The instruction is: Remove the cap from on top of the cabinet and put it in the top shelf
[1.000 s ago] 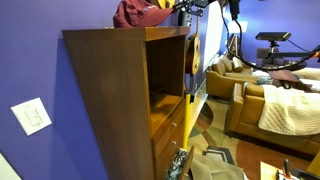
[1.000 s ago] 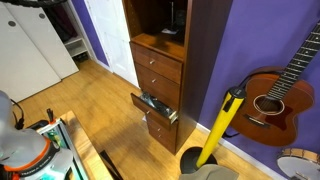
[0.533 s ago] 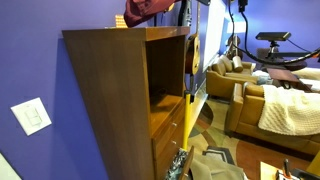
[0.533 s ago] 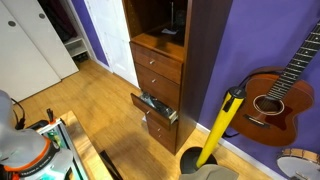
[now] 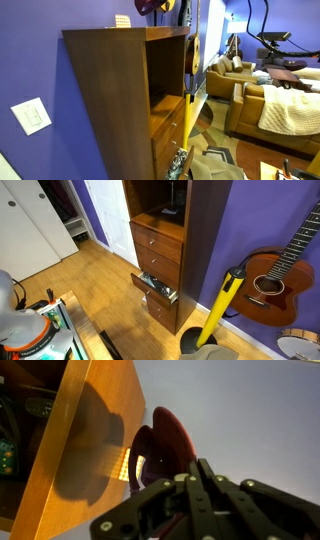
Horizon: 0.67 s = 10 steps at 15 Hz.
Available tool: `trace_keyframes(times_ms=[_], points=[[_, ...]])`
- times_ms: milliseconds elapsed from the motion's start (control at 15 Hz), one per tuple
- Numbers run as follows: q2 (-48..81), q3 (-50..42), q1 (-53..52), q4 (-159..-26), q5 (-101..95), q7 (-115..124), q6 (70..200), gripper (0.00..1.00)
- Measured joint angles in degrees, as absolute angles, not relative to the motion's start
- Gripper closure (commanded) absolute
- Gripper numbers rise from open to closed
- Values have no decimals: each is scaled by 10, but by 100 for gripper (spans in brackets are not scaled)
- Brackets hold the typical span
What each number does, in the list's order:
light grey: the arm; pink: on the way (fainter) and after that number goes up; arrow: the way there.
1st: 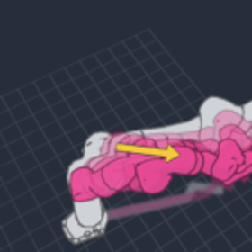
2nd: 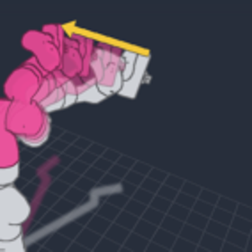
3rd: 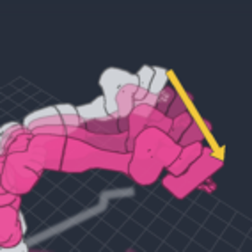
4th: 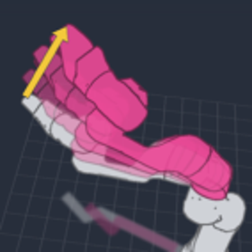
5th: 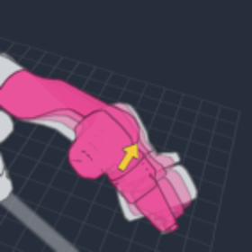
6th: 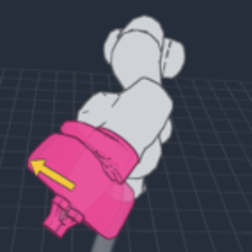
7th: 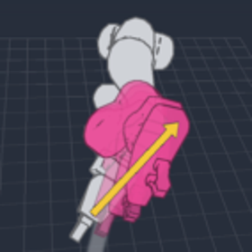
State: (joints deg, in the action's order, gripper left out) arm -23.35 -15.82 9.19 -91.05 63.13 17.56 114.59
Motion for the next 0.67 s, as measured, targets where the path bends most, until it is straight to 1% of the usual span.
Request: trace_keyframes(times_ms=[333, 667], points=[[-259, -158, 112, -895, 598, 234, 1120, 98], [-289, -164, 129, -884, 560, 280, 1052, 98]])
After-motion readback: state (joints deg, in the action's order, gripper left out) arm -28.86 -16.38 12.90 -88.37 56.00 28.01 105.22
